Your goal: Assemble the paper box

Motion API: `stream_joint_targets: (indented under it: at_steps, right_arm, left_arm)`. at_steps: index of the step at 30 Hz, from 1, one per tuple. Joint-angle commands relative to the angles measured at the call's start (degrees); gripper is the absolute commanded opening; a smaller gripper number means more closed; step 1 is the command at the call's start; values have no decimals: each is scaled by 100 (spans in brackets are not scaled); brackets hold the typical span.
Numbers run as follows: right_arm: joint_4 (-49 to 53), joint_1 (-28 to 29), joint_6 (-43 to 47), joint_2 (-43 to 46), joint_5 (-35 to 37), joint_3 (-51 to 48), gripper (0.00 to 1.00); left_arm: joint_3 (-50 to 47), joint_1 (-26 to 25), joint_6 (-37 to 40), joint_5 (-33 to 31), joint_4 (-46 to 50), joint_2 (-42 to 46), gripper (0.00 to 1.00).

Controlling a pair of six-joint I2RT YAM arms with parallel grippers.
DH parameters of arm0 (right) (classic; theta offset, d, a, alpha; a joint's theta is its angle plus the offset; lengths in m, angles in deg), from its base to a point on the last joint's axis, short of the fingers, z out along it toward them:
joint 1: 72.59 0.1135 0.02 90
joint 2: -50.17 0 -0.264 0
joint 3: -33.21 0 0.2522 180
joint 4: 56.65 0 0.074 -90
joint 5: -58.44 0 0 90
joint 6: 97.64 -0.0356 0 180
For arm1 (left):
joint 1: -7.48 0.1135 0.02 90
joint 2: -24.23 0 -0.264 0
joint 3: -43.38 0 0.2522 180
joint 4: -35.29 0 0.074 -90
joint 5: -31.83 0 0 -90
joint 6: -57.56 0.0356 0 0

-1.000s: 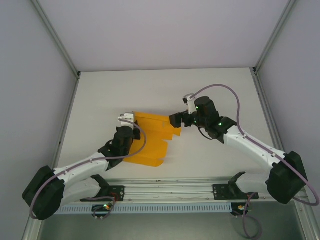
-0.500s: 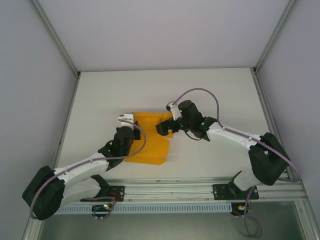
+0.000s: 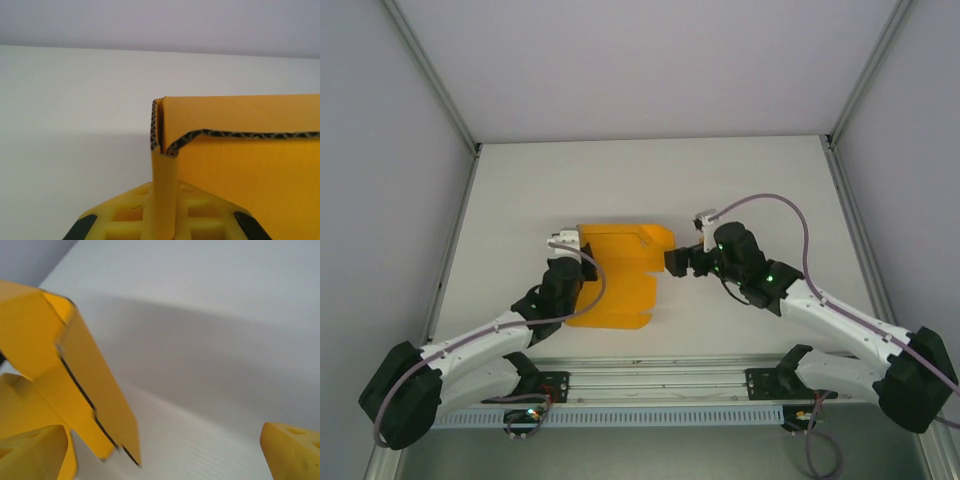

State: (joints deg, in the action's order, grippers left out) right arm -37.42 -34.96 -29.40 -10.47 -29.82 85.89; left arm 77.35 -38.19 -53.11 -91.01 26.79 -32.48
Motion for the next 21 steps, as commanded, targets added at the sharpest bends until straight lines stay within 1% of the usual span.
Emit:
stream_joint_targets:
  at_steps: [1, 3, 7, 10, 14, 18, 21]
  right_arm:
    - [270, -19, -293, 97, 341, -351, 100]
    - [151, -21, -320, 11, 336, -436, 100]
    - [-31, -20, -272, -409, 450, -271, 99]
    - [-161, -19, -65, -771, 323, 30, 100]
    - [-571, -19, 79, -1021, 145, 242, 100]
    - [-1185, -10, -169, -1203, -357, 227, 100]
    - [-1917, -10, -669, -1335, -458, 8, 100]
  left_arm:
    - [-55, 9, -209, -66, 64, 211, 0]
    - [-69, 11, -210, -65, 94, 253, 0]
    - [-61, 17, -189, 34, 143, 290, 0]
    - [-64, 19, -132, 82, 177, 287, 0]
    - [-76, 21, -119, 137, 187, 259, 0]
    - [-35, 17, -230, 104, 165, 192, 0]
    - [8, 17, -355, 3, 167, 81, 0]
